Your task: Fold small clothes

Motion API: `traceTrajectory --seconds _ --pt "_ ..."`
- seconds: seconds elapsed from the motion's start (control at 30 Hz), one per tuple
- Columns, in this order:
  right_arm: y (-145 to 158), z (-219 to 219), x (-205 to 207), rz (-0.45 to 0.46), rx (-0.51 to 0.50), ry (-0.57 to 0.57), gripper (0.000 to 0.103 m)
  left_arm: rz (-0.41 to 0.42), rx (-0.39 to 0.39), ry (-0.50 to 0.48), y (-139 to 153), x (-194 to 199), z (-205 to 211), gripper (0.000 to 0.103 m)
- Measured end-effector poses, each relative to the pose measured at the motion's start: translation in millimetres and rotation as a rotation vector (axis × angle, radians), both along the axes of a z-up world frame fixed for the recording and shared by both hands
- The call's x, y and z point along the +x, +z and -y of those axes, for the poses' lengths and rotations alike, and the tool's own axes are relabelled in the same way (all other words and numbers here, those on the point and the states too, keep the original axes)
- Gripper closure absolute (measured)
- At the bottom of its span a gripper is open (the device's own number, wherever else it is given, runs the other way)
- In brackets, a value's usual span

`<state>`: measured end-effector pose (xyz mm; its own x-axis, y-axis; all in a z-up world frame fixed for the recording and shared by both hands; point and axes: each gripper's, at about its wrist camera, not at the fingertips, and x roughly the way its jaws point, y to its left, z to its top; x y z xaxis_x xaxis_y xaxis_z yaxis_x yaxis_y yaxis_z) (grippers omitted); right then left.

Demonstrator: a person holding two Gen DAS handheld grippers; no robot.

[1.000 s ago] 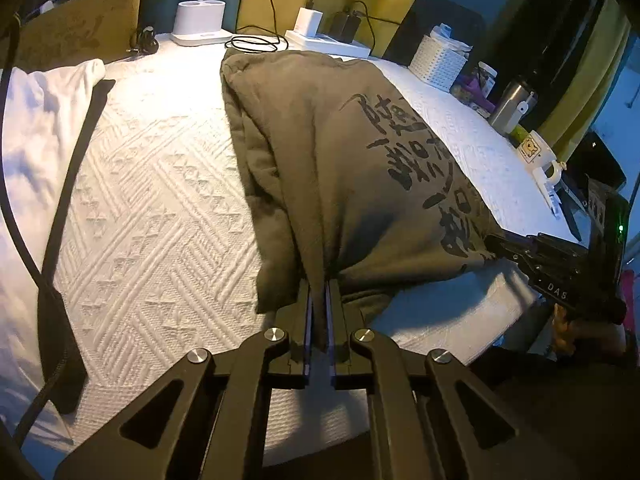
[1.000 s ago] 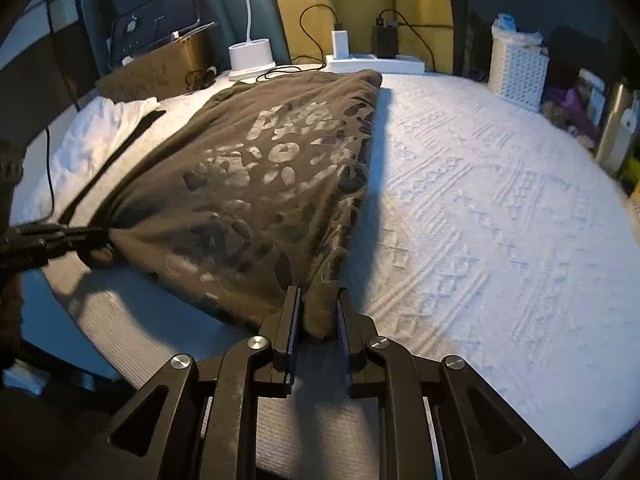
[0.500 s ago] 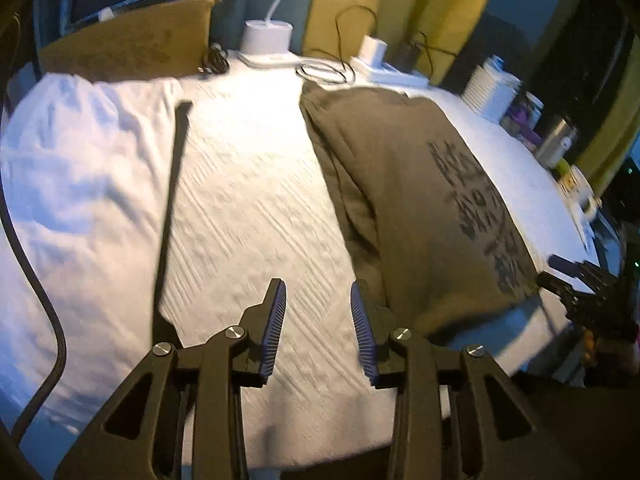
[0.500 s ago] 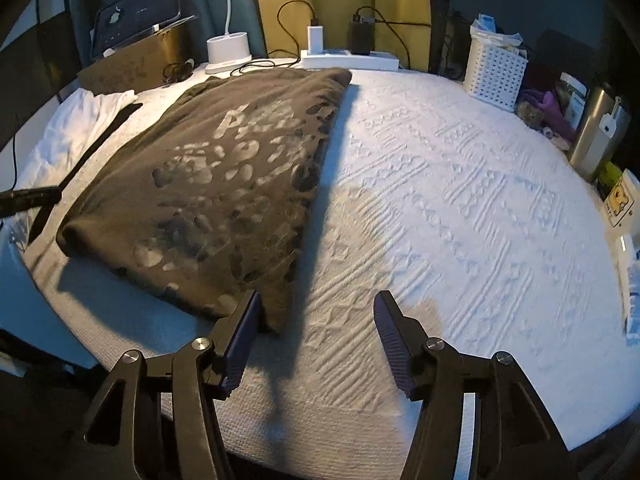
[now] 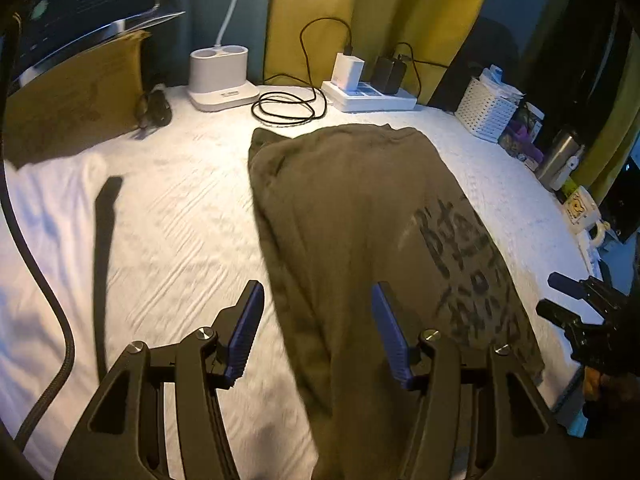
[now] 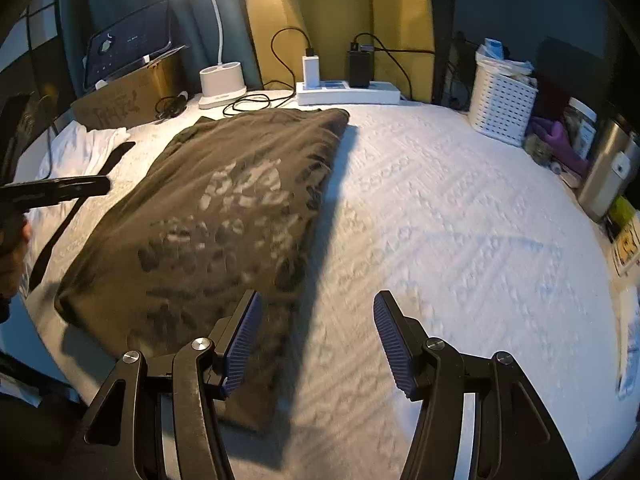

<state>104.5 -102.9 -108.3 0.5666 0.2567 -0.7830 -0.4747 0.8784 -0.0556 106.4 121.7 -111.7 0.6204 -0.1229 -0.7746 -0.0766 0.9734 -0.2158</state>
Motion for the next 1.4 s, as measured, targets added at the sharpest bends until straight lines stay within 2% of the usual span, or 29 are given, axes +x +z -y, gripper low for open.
traceTrajectory --seconds 0.37,0.5,0.67,0.77,0.87,1.0,1.33,1.4 --pt "-5.4 -26.3 52.2 -0.011 0.002 0.029 0.043 -0.044 0.074 -0.006 -23.4 59.4 -5.9 0.047" --pt "-11.0 -40.2 69.1 -0.021 0.0 0.047 0.043 -0.078 0.139 0.021 -37.3 71.1 -14.7 0.047" --pt "-31.5 -44.3 84.4 -0.039 -0.075 0.044 0.043 -0.065 0.126 0.013 -38.6 73.8 -27.6 0.045" --pt "-32.5 -32.3 89.5 -0.056 -0.059 0.017 0.043 -0.065 0.112 0.018 -37.7 76.6 -33.6 0.045" --pt "-30.6 -23.1 95.1 -0.065 -0.058 -0.004 0.043 -0.057 0.089 0.042 -34.0 84.5 -40.3 0.045" --pt "-25.4 -26.0 103.1 -0.052 -0.08 -0.008 0.043 -0.022 0.019 0.047 -25.4 98.9 -47.3 0.045" --pt "-9.6 -51.2 134.5 -0.008 -0.062 0.009 0.041 0.033 -0.013 0.002 -11.1 126.2 -41.8 0.044" --pt "-10.9 -56.4 140.2 -0.014 -0.059 0.014 0.041 0.031 -0.016 0.004 -12.8 128.6 -43.4 0.037"
